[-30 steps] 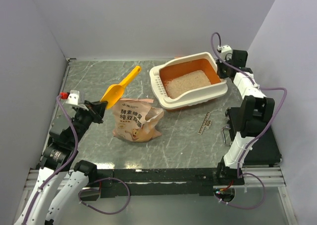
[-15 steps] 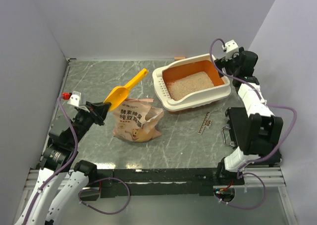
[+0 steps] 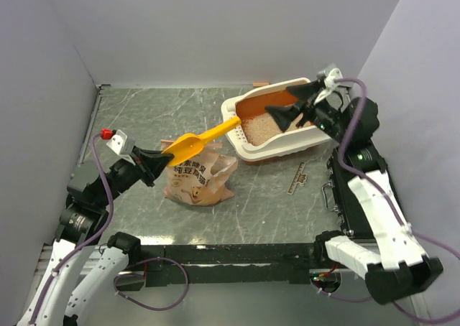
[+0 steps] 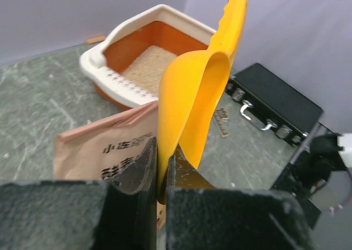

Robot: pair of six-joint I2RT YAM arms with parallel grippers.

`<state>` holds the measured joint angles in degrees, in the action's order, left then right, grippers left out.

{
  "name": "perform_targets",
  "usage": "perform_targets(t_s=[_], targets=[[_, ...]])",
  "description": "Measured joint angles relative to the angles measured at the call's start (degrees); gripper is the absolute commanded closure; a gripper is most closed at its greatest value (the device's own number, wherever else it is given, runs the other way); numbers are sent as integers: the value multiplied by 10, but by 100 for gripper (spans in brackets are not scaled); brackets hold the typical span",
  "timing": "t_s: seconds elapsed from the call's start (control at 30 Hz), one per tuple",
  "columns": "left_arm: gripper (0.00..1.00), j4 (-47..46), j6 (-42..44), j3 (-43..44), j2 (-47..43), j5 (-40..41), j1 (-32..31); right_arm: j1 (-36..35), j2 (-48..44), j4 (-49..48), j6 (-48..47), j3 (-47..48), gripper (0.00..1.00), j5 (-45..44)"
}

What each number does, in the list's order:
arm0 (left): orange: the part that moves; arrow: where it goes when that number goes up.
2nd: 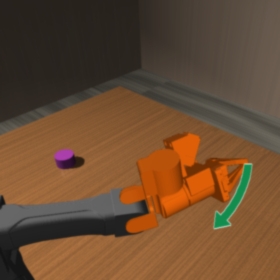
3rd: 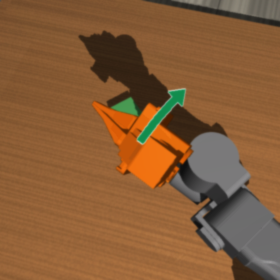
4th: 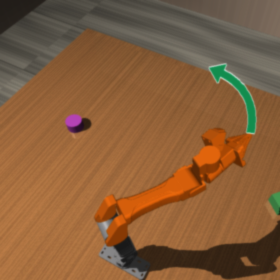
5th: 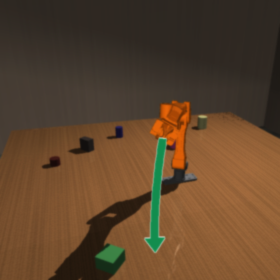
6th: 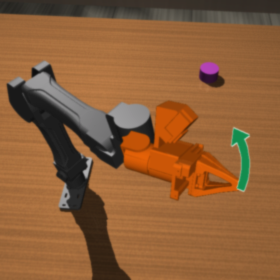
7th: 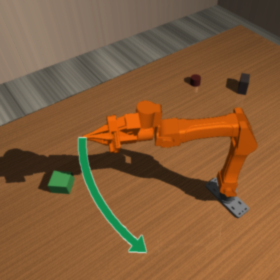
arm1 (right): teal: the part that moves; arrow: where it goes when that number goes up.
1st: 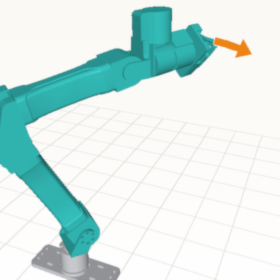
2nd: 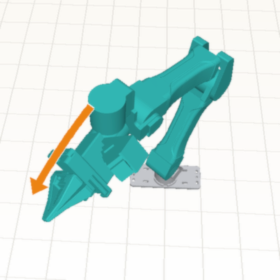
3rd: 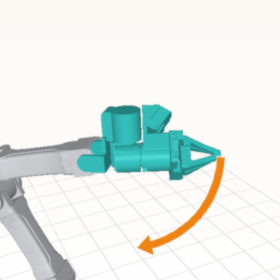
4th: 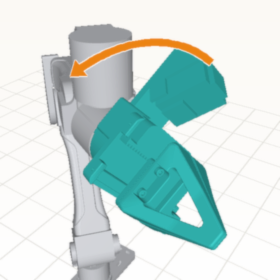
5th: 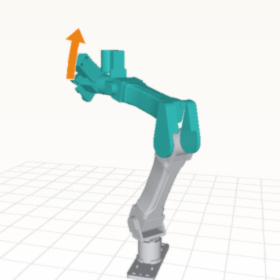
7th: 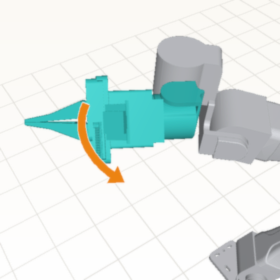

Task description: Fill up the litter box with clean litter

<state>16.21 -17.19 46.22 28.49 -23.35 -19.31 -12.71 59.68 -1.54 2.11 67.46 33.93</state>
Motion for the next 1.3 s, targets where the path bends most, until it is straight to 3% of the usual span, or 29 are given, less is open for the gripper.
perform_targets(t_s=[0.17, 0.33, 0.4, 0.53, 0.73, 1.2, 1.3], targets=[[99, 27, 14, 49, 5, -72, 0, -32, -103, 2, 97, -66, 0, 114], [99, 39, 16, 70, 5, -139, 0, -52, -194, -150, 259, -216, 0, 197], [99, 45, 14, 70, 5, -159, 0, -62, -200, -215, 322, -248, 0, 222], [99, 50, 10, 70, 7, -183, 0, -68, -158, -231, 391, -223, 0, 270], [99, 64, 10, 70, 22, -189, 0, -73, -142, -163, 367, -215, 0, 252], [99, 68, 10, 70, 61, -217, 0, -154, -86, -164, 300, -188, 1, 252], [99, 68, 10, 70, 70, -222, 0, -168, -80, -164, 282, -187, 6, 250]])
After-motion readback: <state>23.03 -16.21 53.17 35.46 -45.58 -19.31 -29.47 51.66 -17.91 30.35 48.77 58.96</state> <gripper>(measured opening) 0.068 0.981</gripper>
